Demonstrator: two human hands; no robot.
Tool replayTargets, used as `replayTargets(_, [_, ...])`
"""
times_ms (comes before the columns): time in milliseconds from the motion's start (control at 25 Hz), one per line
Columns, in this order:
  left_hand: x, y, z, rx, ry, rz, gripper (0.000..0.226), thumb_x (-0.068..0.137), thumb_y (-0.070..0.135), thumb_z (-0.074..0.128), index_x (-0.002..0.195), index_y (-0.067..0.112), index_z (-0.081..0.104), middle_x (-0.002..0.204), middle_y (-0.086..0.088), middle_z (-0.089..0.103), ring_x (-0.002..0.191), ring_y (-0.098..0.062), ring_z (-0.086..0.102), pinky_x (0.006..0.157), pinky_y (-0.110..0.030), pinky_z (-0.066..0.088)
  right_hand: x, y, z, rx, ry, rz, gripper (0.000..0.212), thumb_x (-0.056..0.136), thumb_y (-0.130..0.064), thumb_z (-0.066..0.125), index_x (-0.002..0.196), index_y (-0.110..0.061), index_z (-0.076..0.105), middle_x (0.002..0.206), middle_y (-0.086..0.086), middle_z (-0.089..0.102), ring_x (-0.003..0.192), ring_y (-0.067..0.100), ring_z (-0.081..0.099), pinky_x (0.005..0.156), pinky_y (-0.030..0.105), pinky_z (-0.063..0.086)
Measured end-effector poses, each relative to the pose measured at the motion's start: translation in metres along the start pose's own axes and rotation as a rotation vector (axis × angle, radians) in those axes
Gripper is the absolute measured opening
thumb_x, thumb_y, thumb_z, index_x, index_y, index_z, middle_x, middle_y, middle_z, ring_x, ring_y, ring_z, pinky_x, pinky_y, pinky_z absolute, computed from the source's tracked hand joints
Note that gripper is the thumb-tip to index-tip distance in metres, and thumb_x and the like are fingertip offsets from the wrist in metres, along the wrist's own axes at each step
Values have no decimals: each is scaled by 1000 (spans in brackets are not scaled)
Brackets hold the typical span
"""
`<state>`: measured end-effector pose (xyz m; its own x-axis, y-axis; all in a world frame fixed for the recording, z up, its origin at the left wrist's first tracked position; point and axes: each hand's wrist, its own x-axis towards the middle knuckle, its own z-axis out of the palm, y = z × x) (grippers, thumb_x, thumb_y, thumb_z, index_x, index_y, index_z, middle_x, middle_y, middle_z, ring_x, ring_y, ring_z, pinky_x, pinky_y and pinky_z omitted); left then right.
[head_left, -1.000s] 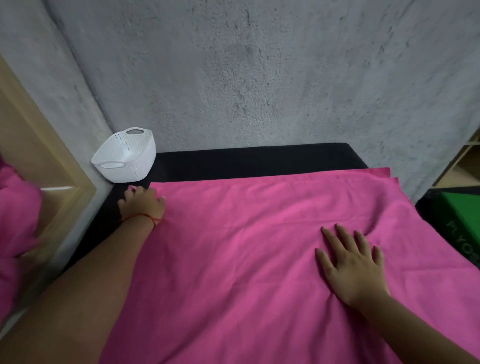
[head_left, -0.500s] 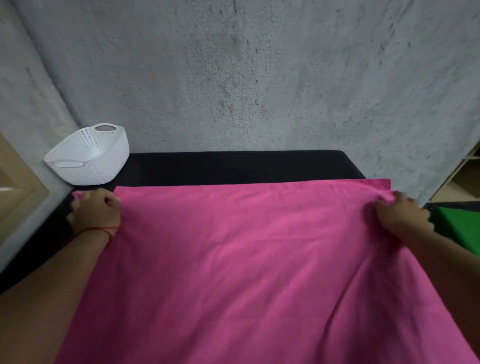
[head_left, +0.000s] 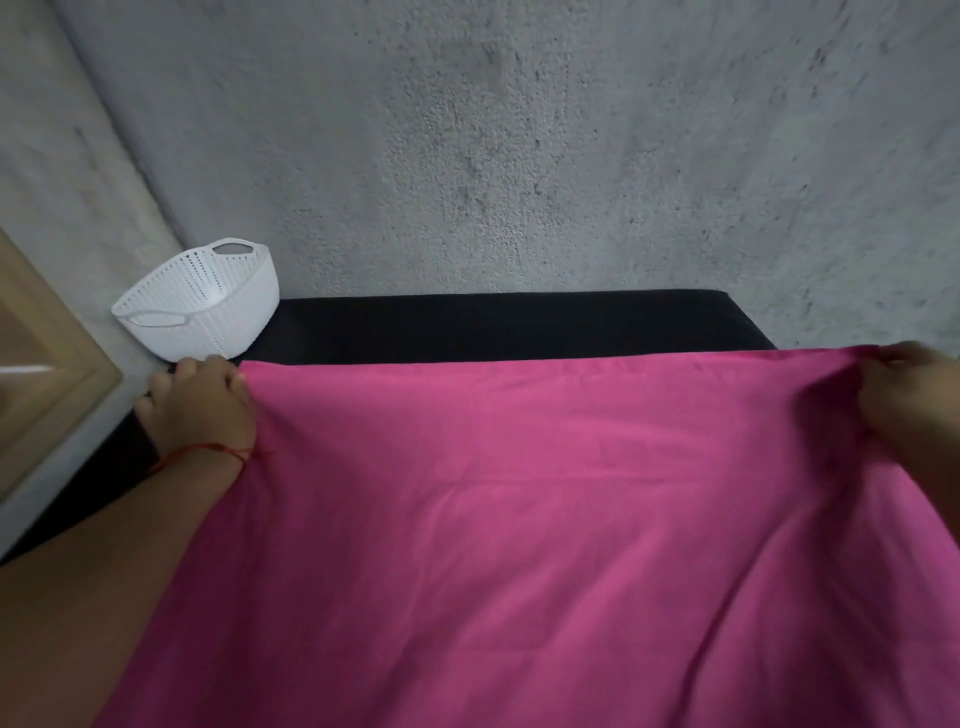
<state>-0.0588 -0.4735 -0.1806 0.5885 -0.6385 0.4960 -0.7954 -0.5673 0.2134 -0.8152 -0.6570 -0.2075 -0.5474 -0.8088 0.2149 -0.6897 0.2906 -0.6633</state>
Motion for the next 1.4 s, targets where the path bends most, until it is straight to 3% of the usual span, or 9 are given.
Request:
replayTargets(200, [28, 3, -22, -268, 8, -107, 12, 104, 22, 46, 104, 11, 50, 97, -33, 62, 95, -53, 59, 77, -51, 43, 8, -47, -10, 27, 48, -53, 54, 85, -54, 44, 128, -29, 64, 113, 6, 77, 110, 36, 70, 101, 53, 57])
replayTargets(440, [24, -5, 3, -197, -179, -90, 11, 107, 22, 43, 102, 12, 44, 93, -20, 58, 87, -37, 54, 75, -46, 39, -51, -95, 7, -118, -80, -125, 30, 100, -29, 57, 123, -12, 68, 122, 23, 71, 112, 46, 65, 95, 51, 53])
replayTargets(560, [25, -11, 15, -168, -177, -32, 11, 105, 25, 45, 95, 19, 45, 90, -10, 53, 88, -34, 54, 75, -46, 42, -55, -83, 27, -173, -58, -135, 29, 98, -27, 55, 122, -15, 68, 118, 23, 71, 107, 47, 67, 92, 53, 55])
replayTargets(680, [30, -13, 15, -157, -230, -1, 15, 103, 30, 47, 89, 26, 49, 101, -13, 61, 92, -36, 59, 77, -47, 48, -48, -79, 31, -209, -43, -139, 33, 97, -28, 55, 123, -12, 67, 118, 23, 71, 107, 47, 67, 92, 55, 57])
replayTargets(800, [29, -13, 16, -143, -227, -18, 16, 104, 29, 46, 91, 22, 50, 104, -15, 62, 96, -39, 60, 79, -46, 45, -43, -76, 34, -220, -50, -154, 33, 97, -28, 53, 123, -12, 64, 119, 24, 70, 108, 48, 66, 94, 57, 56])
replayTargets(1000, [46, 1, -1, -232, -149, -66, 17, 106, 25, 46, 97, 12, 51, 88, -18, 57, 88, -41, 58, 77, -47, 43, -35, -92, 26, -158, -10, -157, 35, 95, -39, 41, 115, -13, 57, 112, 28, 67, 102, 51, 65, 90, 58, 56])
replayTargets(1160, [52, 9, 6, -328, -179, -113, 17, 104, 23, 45, 100, 10, 56, 100, -25, 65, 102, -47, 61, 92, -51, 45, -22, -109, 27, -135, -48, -101, 36, 97, -30, 45, 120, -7, 57, 119, 35, 64, 110, 55, 62, 96, 59, 52])
replayTargets(1320, [48, 1, 19, -308, -172, -234, 15, 102, 31, 43, 92, 23, 51, 89, -9, 54, 108, -47, 60, 106, -74, 35, -26, -89, 46, -71, -15, -29, 43, 98, -40, 37, 118, -7, 56, 116, 34, 64, 110, 55, 62, 97, 60, 51])
replayTargets(1400, [49, 5, 19, -338, -175, -209, 17, 104, 30, 44, 95, 18, 52, 88, -11, 54, 105, -47, 60, 104, -62, 41, -28, -91, 48, -72, -30, -21, 40, 98, -39, 40, 120, -9, 56, 117, 33, 65, 111, 54, 62, 98, 60, 51])
